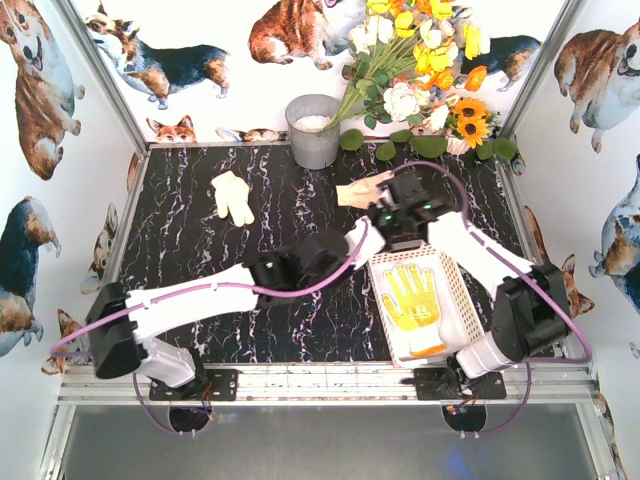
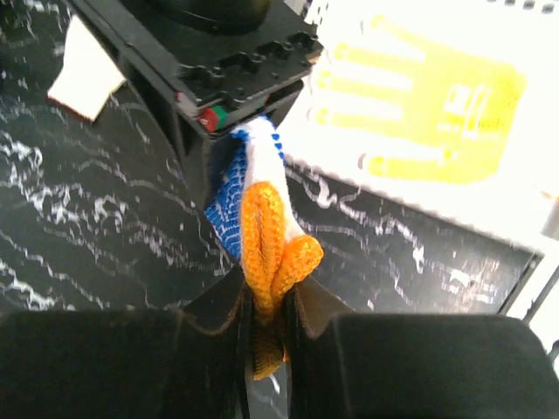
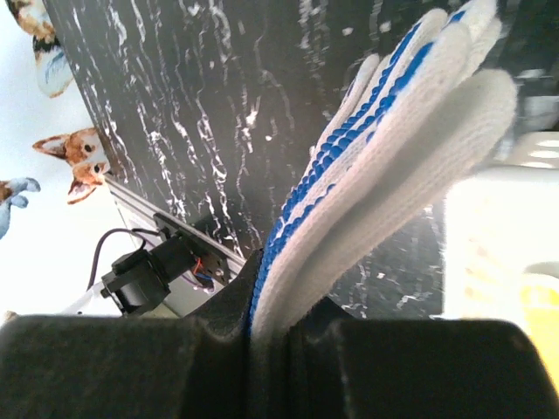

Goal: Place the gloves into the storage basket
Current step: Place the glove in the bin.

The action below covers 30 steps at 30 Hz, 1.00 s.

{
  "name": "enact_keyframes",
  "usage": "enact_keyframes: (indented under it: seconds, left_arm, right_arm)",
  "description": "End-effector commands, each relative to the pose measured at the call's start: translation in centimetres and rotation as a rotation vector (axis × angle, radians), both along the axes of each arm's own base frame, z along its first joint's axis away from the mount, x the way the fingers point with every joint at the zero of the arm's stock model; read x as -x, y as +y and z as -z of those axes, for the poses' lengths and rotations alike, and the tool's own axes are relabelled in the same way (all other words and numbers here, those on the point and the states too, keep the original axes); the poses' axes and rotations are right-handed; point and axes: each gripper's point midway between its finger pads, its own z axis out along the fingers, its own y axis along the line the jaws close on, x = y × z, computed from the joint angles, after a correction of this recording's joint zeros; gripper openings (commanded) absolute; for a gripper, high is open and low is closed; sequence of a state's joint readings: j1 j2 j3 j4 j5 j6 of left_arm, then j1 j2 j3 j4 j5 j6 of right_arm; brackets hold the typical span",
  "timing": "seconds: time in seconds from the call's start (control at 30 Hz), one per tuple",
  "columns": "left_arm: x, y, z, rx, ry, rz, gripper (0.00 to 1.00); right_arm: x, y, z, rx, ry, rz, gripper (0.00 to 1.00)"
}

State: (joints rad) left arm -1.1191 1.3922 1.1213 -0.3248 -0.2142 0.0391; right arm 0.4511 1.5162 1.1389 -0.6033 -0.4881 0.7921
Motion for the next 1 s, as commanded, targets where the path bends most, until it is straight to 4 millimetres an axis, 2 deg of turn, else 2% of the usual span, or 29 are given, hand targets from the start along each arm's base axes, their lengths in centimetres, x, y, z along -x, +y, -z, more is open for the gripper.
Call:
enact_keyframes:
  seconds: [0.0,0.1,0.17,0.3,0.4,0.53,0.7,0.97]
  left_arm:
    - [-1.9,-4.1,-4.1,0.105,-0.069,0.025,0.00]
    - [-1.7,-7.1,-4.1,0.110,-0.023,0.098,0.00]
    - [-0.8,-8.9,-4.1,0.142,0.024,0.163,0.00]
    - [0.8,-10.8,-4.2,0.218,0.097,0.236,0.00]
    - [1.6,-12.3,-2.2,0.202,0.163,0.278,0.00]
    - [3.1,-14.2,-1.6,0.236,0.225,0.337,0.00]
    - [4.1,-15.8,-0.7,0.254,0.277,0.391,0.00]
    - [4.6,-16.0,2.0,0.192,0.322,0.414,0.00]
  right_arm:
    - [-0.8,-4.2,-2.1,0.026,-0.088,-0.036,0.00]
    - [-0.8,-6.4,-2.5,0.047,-0.092,-0.028,0.00]
    - [-0.5,-7.8,-2.5,0.072,-0.088,-0.024,0.00]
    - [1.3,-10.3,-1.8,0.158,-0.054,0.002,0.00]
    - [2.8,-11.6,-0.8,0.218,-0.019,0.010,0.00]
    - [4.0,-12.4,0.1,0.258,0.025,0.020,0.00]
    - [4.2,-13.0,0.9,0.298,0.023,0.019,0.00]
    - [5.0,-13.3,2.9,0.309,0.061,0.022,0.00]
